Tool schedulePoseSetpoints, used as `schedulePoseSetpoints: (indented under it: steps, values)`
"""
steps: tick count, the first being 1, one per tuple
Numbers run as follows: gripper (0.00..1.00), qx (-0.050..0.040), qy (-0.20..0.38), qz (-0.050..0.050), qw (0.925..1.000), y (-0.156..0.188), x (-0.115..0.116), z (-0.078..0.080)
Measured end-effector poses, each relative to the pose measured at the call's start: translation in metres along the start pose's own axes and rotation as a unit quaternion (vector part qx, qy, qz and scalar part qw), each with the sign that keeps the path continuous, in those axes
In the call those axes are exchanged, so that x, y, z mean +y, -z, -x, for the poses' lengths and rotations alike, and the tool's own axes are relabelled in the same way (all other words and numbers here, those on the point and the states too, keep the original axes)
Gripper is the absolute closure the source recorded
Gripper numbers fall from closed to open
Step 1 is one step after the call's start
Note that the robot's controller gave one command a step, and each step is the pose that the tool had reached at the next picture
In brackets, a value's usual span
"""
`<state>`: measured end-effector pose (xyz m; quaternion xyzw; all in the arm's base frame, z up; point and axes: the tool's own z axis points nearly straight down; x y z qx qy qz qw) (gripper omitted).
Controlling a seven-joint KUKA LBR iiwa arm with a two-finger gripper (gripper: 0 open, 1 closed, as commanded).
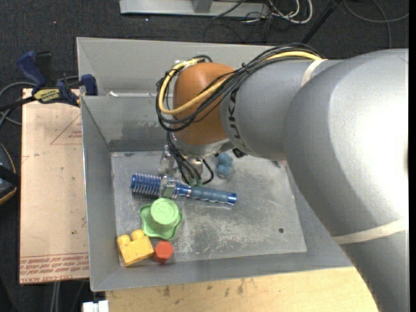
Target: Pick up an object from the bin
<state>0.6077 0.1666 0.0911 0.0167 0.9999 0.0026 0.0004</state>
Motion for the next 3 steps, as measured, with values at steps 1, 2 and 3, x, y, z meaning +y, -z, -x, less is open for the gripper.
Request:
schedulePoseSetpoints:
  steps: [1,2,3]
  values:
    - [1.00,-0.0009,0.001,-0.002,1.0000,0.010,0.001,0.001]
    - [1.00,-0.0025,0.001,-0.001,1.0000,0.064,0.001,0.002]
    - [1.00,-0.0021,0.002,-0.001,1.0000,0.095,0.002,0.003]
